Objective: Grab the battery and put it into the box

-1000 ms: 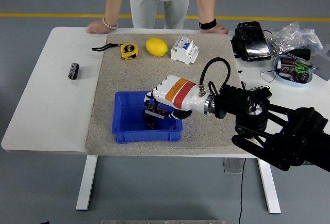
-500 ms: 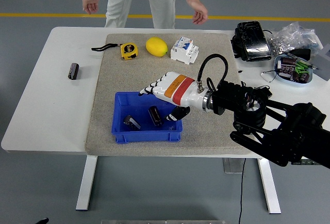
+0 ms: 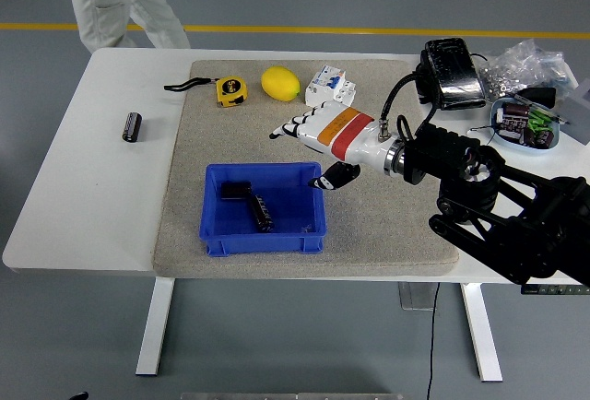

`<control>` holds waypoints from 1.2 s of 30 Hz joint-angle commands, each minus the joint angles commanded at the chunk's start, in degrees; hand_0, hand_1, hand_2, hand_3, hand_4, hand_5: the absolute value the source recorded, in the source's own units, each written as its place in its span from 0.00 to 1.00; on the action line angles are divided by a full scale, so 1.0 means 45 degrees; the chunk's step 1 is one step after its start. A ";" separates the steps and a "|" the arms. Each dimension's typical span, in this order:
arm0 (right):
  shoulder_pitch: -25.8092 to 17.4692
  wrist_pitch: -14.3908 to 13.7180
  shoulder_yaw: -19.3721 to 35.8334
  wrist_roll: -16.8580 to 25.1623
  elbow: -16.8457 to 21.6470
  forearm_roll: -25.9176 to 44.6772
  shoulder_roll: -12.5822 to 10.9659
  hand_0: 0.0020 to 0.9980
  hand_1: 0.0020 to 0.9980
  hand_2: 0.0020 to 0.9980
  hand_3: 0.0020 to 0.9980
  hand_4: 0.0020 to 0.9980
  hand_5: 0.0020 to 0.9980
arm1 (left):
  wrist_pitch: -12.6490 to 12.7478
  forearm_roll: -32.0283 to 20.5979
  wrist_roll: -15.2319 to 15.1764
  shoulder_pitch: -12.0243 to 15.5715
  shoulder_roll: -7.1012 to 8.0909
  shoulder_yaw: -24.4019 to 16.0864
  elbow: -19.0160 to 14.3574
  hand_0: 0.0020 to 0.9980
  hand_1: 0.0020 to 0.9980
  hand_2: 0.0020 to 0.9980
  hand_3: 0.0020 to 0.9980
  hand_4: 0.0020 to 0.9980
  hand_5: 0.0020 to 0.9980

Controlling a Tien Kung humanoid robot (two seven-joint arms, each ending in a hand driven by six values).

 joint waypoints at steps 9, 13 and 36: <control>-0.1126 -0.0134 0.2502 -0.0237 -0.0435 0.0449 -0.0714 0.61 0.65 0.79 0.86 0.94 0.22 | 0.0003 -0.0007 0.0022 0.0122 -0.0047 -0.0053 0.0029 0.68 0.62 0.73 0.67 0.68 0.51; -0.2151 -0.0387 0.3460 -0.0410 -0.0500 0.1999 -0.0825 0.65 0.67 0.80 0.86 0.94 0.25 | -0.0030 0.0040 0.0075 0.0143 -0.0080 -0.0034 0.0031 0.68 0.63 0.73 0.67 0.68 0.51; -0.7069 -0.2313 0.7846 0.1089 -0.0409 1.1864 0.0203 0.76 0.74 0.82 0.86 1.00 0.62 | -0.0058 0.0829 0.0235 0.0390 -0.0223 -0.0640 0.0129 0.69 0.64 0.74 0.67 0.68 0.51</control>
